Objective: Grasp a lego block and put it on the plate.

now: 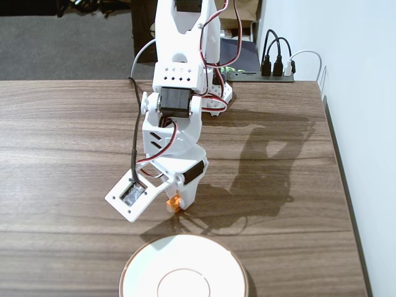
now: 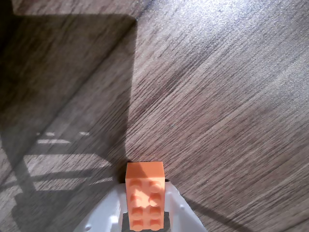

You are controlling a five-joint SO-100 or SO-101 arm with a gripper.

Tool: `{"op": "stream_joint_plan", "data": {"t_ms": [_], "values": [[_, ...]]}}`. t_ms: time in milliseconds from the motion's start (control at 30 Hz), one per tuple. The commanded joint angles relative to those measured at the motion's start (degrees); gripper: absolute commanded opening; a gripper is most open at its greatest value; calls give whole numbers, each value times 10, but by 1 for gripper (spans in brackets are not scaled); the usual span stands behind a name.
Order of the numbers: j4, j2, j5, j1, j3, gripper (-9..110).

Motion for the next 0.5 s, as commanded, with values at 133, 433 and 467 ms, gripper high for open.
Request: {"op": "stream_joint_plan", "data": {"t_ms": [133,433,467], "values": [[1,71,-69,-11,-7,5],[11,166,-221,-4,-29,5],[9,171,-234,-4,-33,5]]}}
